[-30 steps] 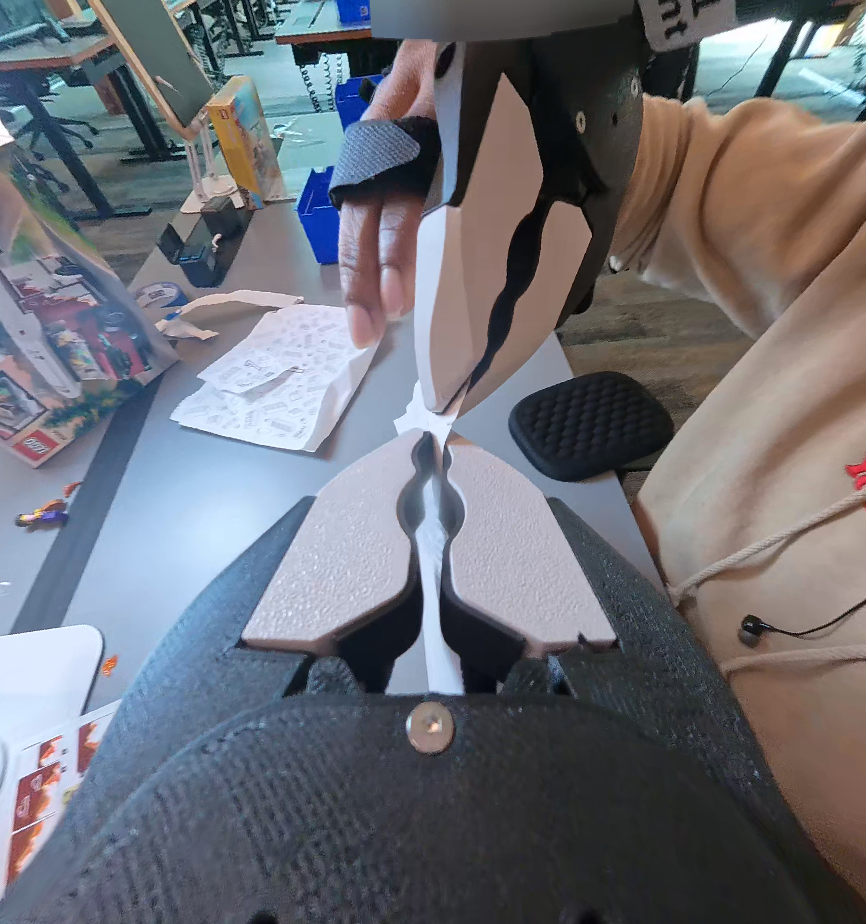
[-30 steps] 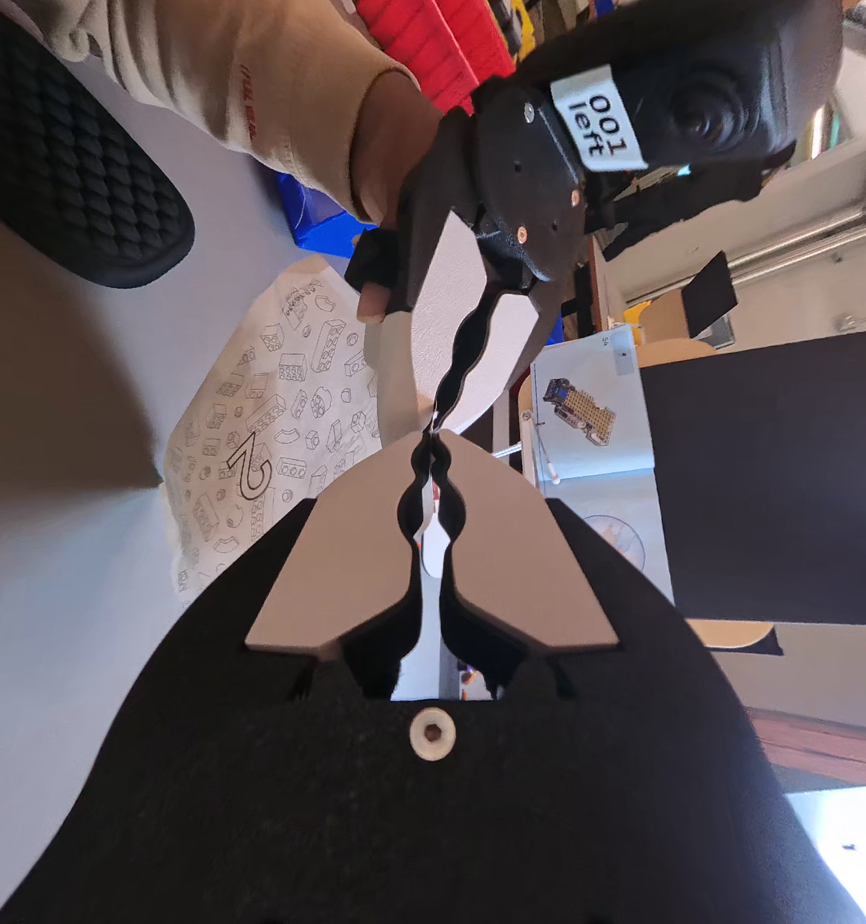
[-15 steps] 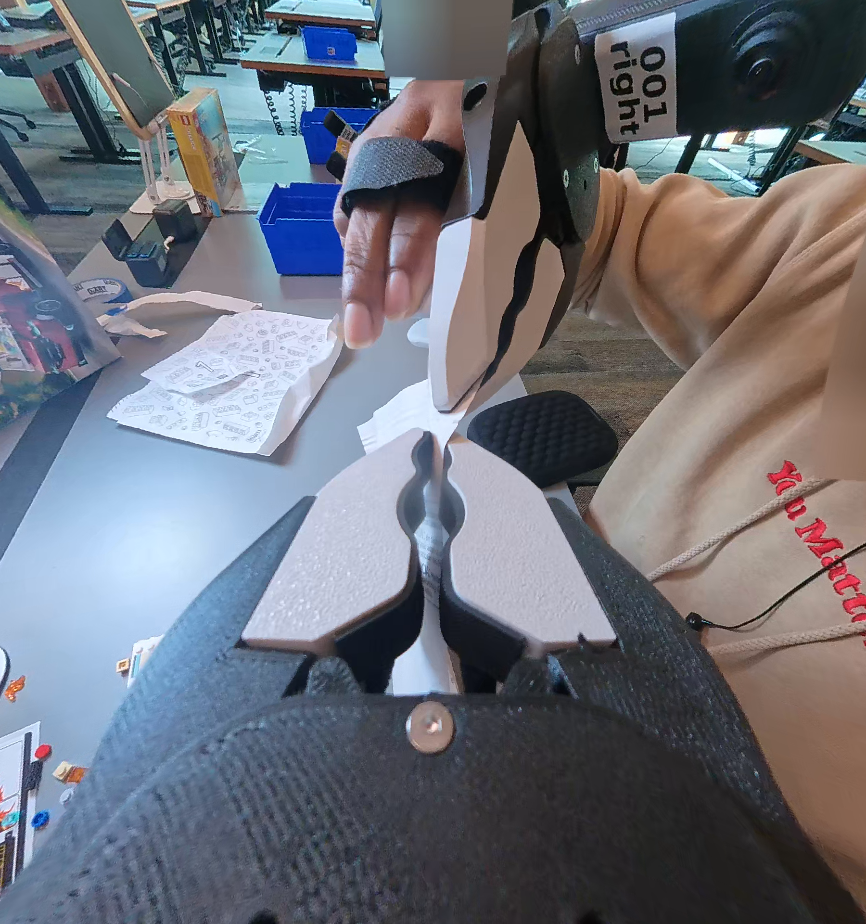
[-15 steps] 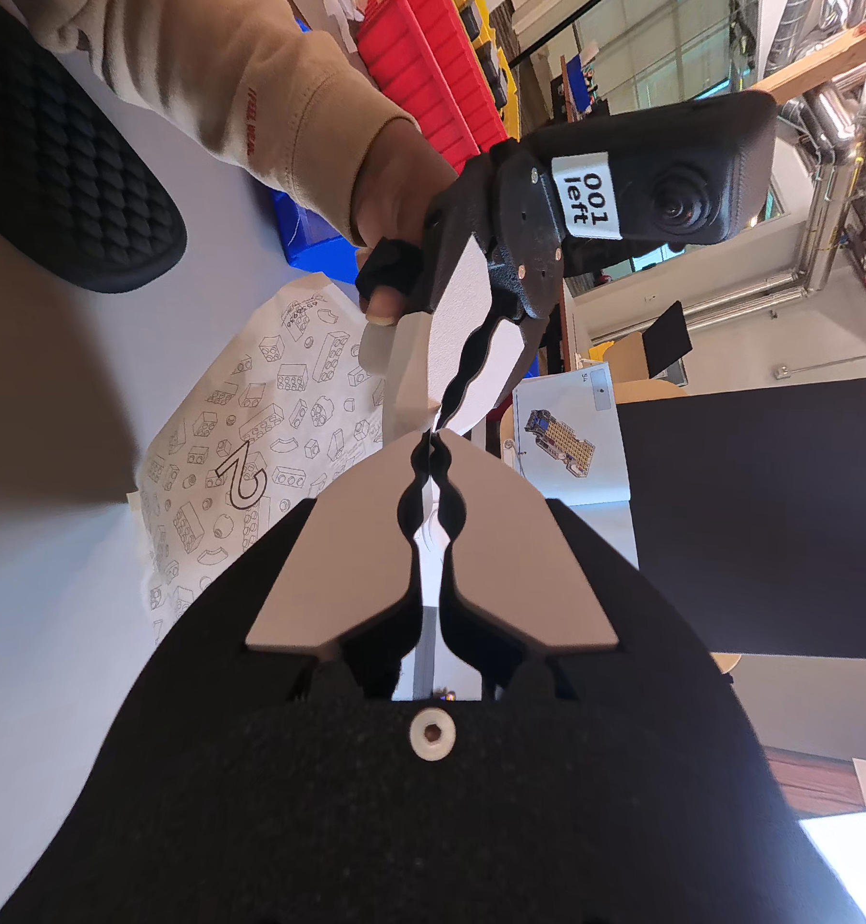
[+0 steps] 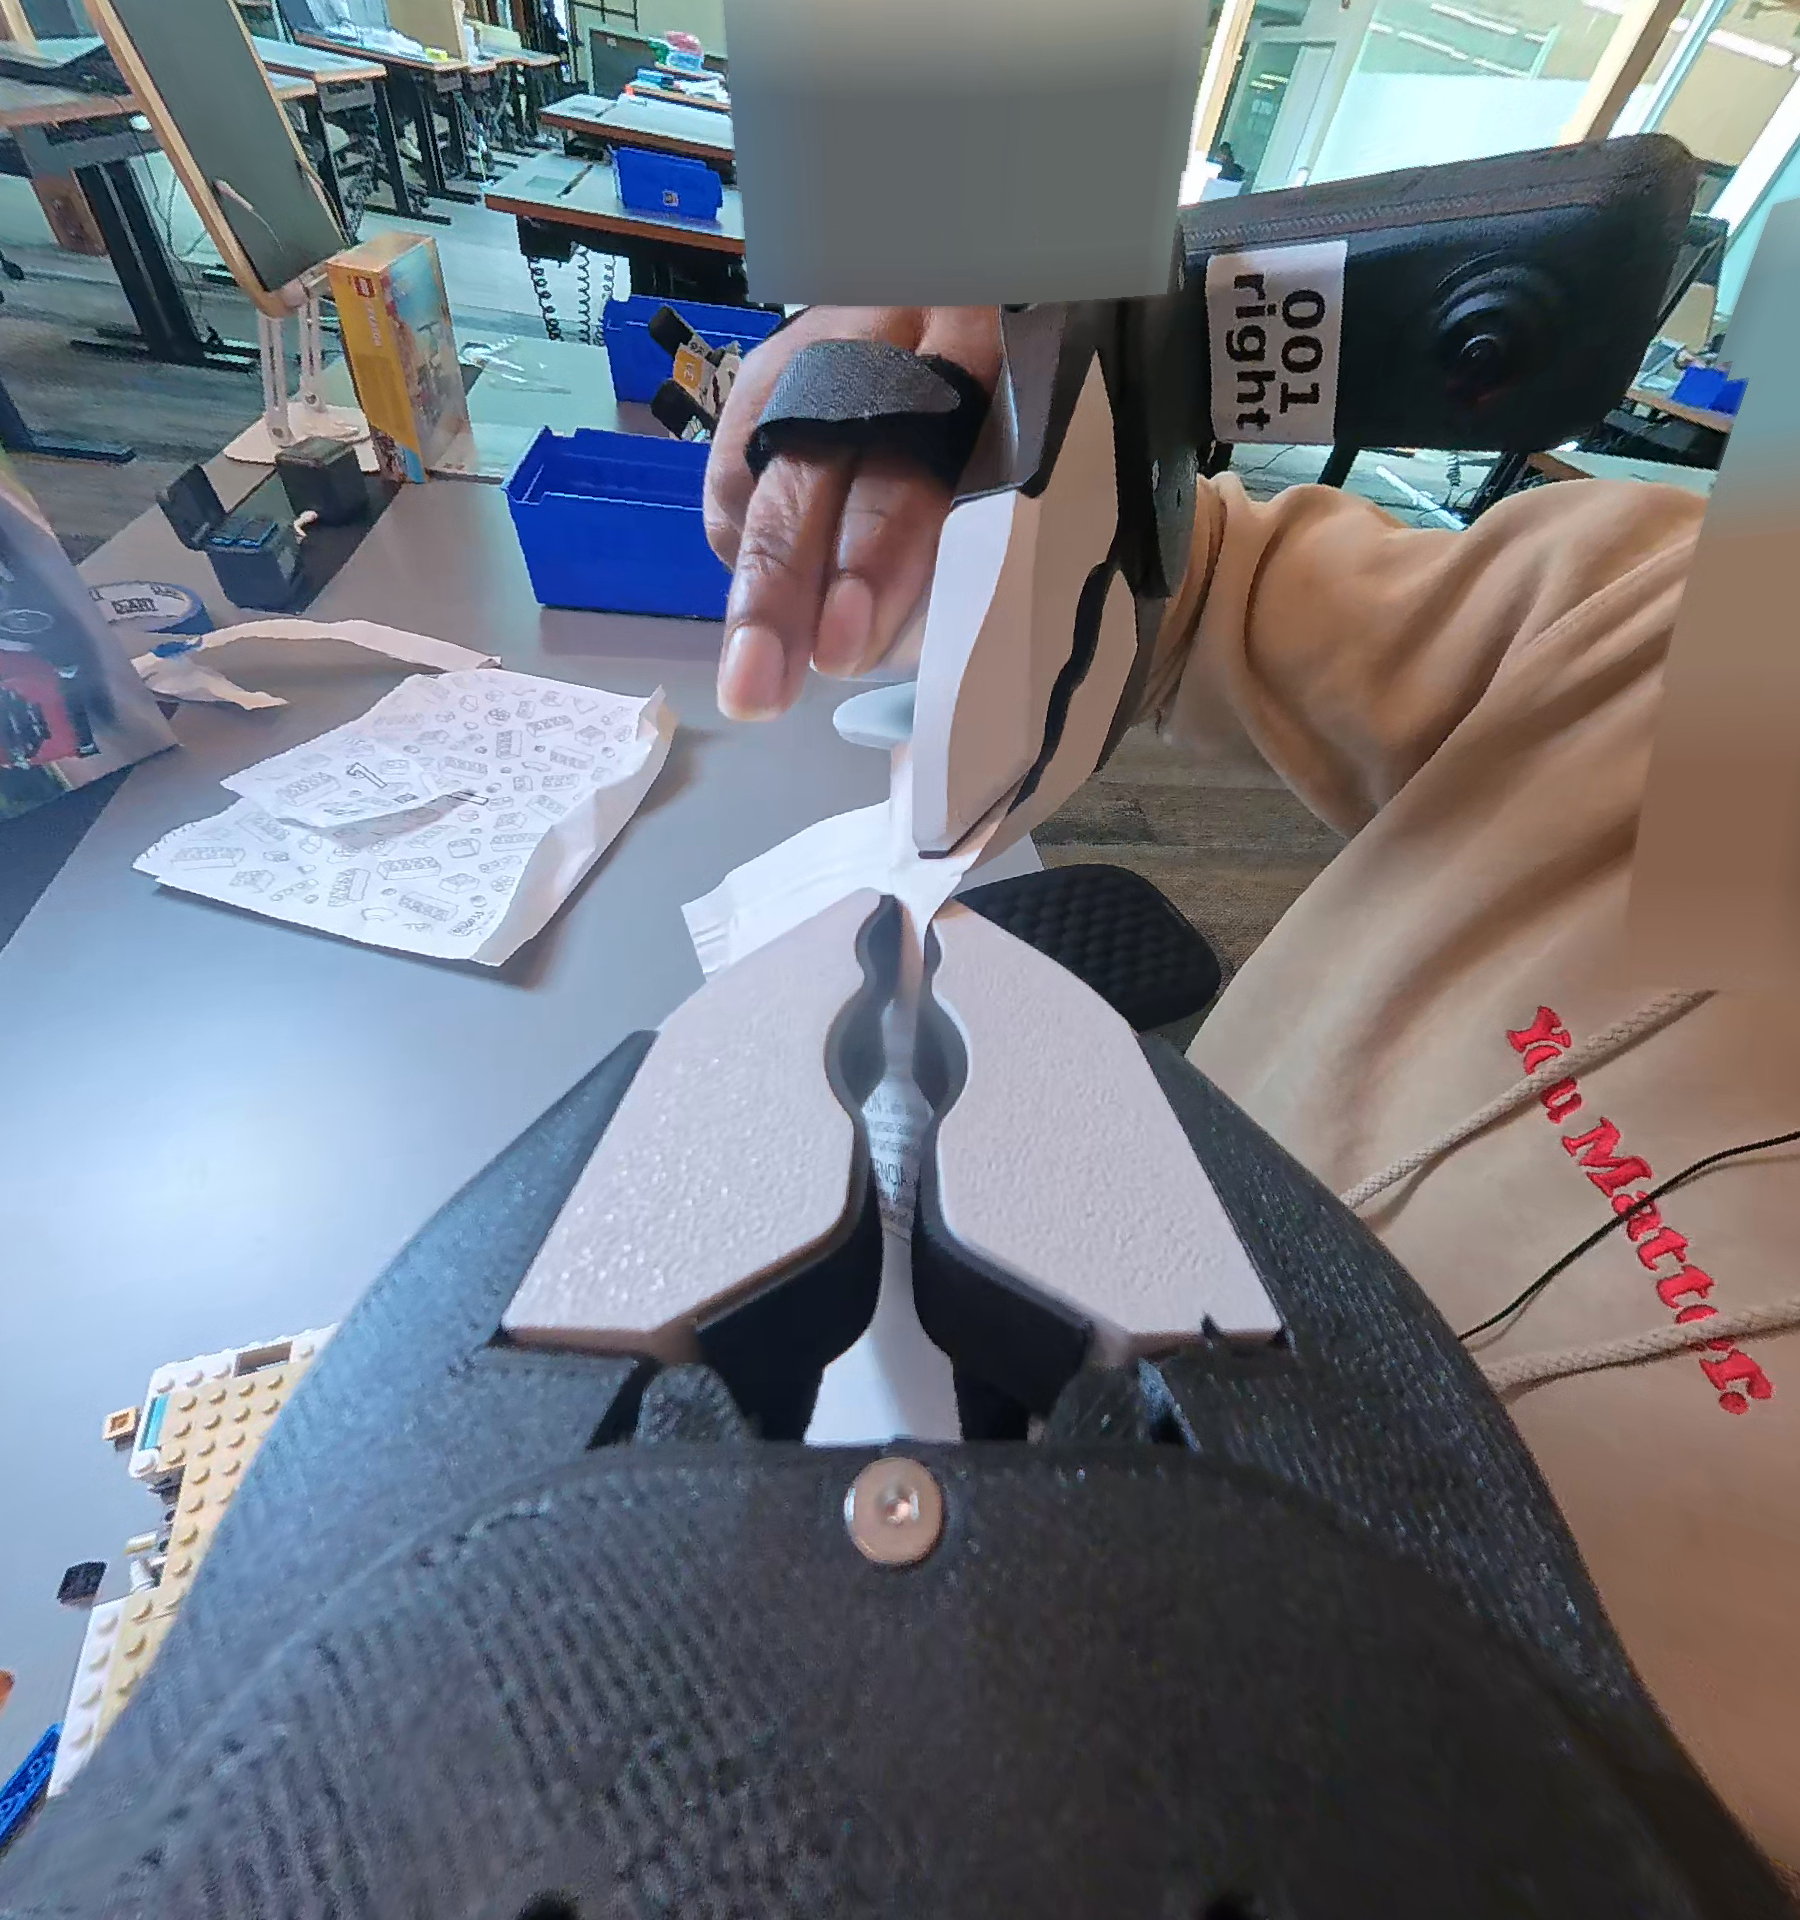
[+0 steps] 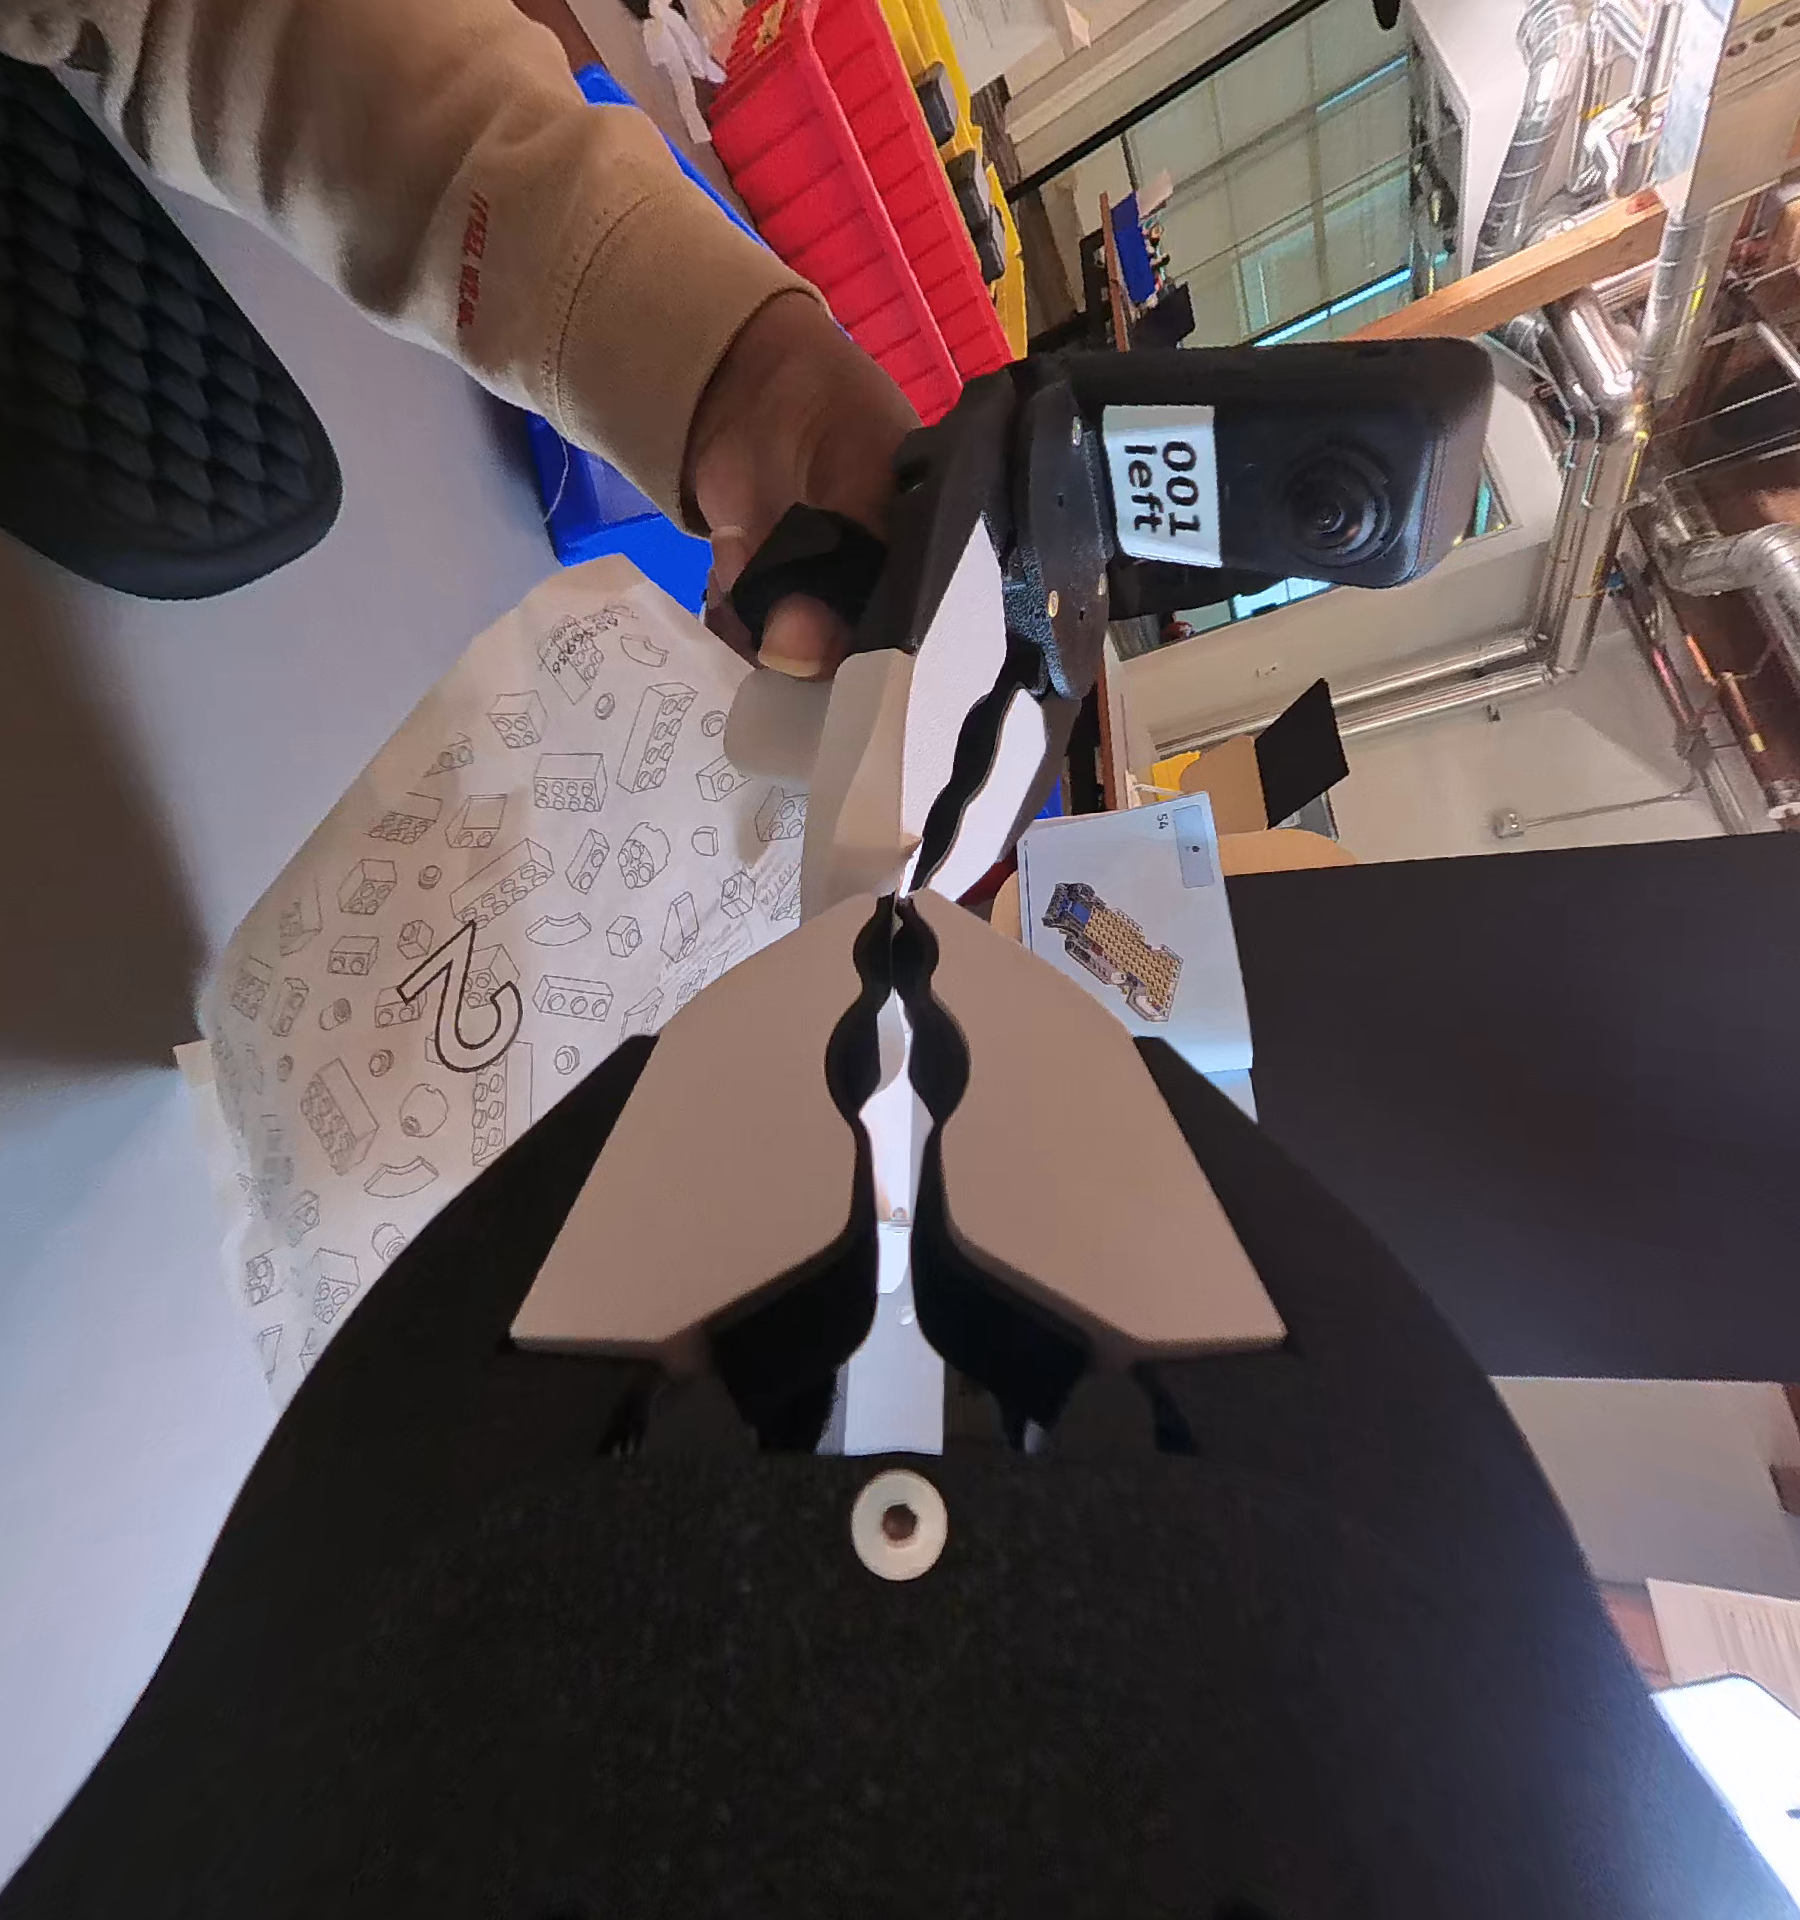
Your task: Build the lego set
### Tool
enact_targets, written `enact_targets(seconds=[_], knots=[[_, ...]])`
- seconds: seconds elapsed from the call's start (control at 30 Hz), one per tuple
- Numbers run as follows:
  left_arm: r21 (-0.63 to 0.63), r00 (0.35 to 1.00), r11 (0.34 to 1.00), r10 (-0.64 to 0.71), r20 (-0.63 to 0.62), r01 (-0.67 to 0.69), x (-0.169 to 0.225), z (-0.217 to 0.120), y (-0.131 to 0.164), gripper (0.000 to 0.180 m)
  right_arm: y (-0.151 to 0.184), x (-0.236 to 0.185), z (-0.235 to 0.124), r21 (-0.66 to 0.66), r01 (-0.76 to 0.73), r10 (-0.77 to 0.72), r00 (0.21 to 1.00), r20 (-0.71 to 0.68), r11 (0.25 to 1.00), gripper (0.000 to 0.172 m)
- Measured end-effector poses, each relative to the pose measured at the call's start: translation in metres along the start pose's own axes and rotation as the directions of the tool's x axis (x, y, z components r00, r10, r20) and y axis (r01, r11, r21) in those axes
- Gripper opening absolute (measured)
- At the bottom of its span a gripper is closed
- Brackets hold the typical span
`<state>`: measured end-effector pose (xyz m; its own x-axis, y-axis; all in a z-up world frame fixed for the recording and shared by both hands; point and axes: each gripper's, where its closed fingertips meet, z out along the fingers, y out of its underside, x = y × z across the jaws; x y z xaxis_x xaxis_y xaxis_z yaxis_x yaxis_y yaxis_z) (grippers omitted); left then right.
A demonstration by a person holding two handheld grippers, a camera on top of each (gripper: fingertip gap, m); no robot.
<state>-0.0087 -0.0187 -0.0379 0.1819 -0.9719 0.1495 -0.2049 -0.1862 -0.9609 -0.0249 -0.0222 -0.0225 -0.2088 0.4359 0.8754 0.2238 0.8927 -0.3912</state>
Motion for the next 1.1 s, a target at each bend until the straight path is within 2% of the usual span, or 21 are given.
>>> enact_targets(seconds=[0.27,0.4,0.5,0.6,0.7,0.87,0.93,1.1], knots=[[0.008,0.999,1.000,-0.029,-0.028,0.029,-0.001,0.003,0.000,0.000,0.004,-0.002,-0.001,0.018,-0.006,0.006,1.000,0.009,1.000,0.000],[-0.085,0.990,0.993,0.087,0.113,-0.078,-0.009,0.008,0.000,0.000,0.007,0.000,-0.006,0.006,-0.096,0.095,0.993,0.067,0.995,0.001],[-0.165,0.975,0.980,0.143,0.172,-0.115,-0.015,0.009,-0.001,0.000,0.010,0.008,-0.007,-0.059,-0.080,0.085,0.993,0.086,0.995,0.010],[-0.198,0.969,0.972,0.164,0.183,-0.127,-0.016,0.009,-0.003,0.000,0.013,0.008,-0.005,-0.122,-0.014,0.027,0.994,0.110,0.992,0.000],[-0.200,0.971,0.972,0.157,0.177,-0.121,-0.015,0.008,-0.003,0.000,0.011,0.008,-0.005,-0.154,0.012,0.005,0.994,0.107,0.988,0.000],[-0.175,0.985,0.980,0.121,0.120,-0.099,-0.007,0.008,-0.003,0.000,0.006,0.005,-0.007,-0.137,0.045,-0.031,0.994,0.101,0.989,0.000],[-0.155,0.987,0.983,0.120,0.110,-0.102,-0.004,0.008,-0.004,0.000,0.005,0.006,-0.008,-0.123,0.005,0.007,0.995,0.102,0.992,0.000],[-0.167,0.942,0.952,0.284,0.180,-0.255,-0.002,0.008,-0.007,0.000,-0.001,0.006,-0.011,-0.070,-0.114,0.122,0.984,0.129,0.991,0.000]])
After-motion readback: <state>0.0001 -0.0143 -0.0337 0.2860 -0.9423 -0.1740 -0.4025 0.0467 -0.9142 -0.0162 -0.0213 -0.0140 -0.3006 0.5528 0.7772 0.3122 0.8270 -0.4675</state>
